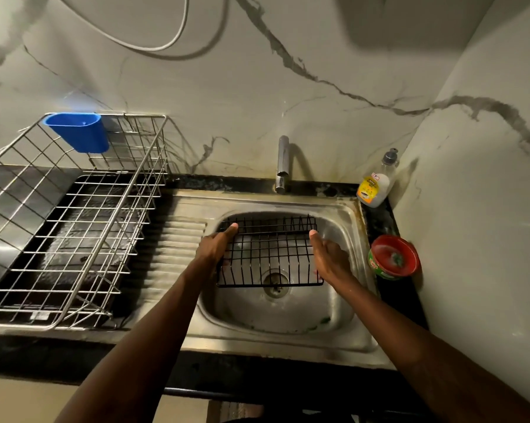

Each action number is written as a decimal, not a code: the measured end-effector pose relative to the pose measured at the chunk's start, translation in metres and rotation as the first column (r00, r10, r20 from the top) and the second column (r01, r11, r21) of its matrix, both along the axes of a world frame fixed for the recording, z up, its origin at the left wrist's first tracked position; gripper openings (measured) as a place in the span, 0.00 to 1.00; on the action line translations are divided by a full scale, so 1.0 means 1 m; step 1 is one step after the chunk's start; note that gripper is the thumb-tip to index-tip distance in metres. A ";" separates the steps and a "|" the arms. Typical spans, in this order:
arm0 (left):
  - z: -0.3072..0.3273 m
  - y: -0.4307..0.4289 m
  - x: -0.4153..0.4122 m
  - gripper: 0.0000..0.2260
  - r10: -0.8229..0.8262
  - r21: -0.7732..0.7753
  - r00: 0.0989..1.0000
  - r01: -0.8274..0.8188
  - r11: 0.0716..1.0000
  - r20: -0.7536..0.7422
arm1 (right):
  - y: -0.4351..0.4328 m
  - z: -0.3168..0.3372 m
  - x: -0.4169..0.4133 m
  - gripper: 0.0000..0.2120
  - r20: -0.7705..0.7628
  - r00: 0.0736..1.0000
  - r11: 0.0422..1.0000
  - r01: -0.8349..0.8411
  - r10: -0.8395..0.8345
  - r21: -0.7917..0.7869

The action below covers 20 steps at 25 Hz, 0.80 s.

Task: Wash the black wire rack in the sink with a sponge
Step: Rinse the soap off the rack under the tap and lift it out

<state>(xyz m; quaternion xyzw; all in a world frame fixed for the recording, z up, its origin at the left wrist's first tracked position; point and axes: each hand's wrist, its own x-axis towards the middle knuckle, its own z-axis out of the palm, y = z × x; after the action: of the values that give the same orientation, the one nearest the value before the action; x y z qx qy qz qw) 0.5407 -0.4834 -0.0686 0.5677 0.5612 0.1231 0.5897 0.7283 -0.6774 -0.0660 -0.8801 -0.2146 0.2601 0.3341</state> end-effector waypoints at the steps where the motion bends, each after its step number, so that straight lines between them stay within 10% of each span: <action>1: 0.002 0.000 -0.005 0.28 0.001 0.016 1.000 -0.001 1.000 -0.004 | 0.001 0.001 -0.001 0.31 0.012 1.000 1.000 -0.003 0.003 0.027; 9: 0.092 -0.008 -0.052 0.26 0.084 0.152 0.996 -0.089 0.984 0.039 | 0.047 0.056 0.001 0.29 -0.118 0.992 0.940 0.071 -0.033 0.334; 16: 0.146 -0.004 -0.121 0.44 0.202 0.096 0.978 -0.207 0.974 0.057 | 0.113 0.109 -0.025 0.28 -0.210 0.971 0.917 -0.024 0.117 0.399; 20: 0.183 -0.007 -0.157 0.29 0.210 0.084 0.974 -0.217 0.973 0.081 | 0.147 0.133 -0.047 0.30 -0.255 0.951 0.917 -0.064 0.175 0.393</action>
<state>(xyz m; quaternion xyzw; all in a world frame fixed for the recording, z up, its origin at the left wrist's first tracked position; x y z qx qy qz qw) 0.3837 -0.4901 0.1149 0.5258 0.5913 0.2318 0.5659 0.6809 -0.5304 0.0666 -0.7369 -0.2646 0.3575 0.5091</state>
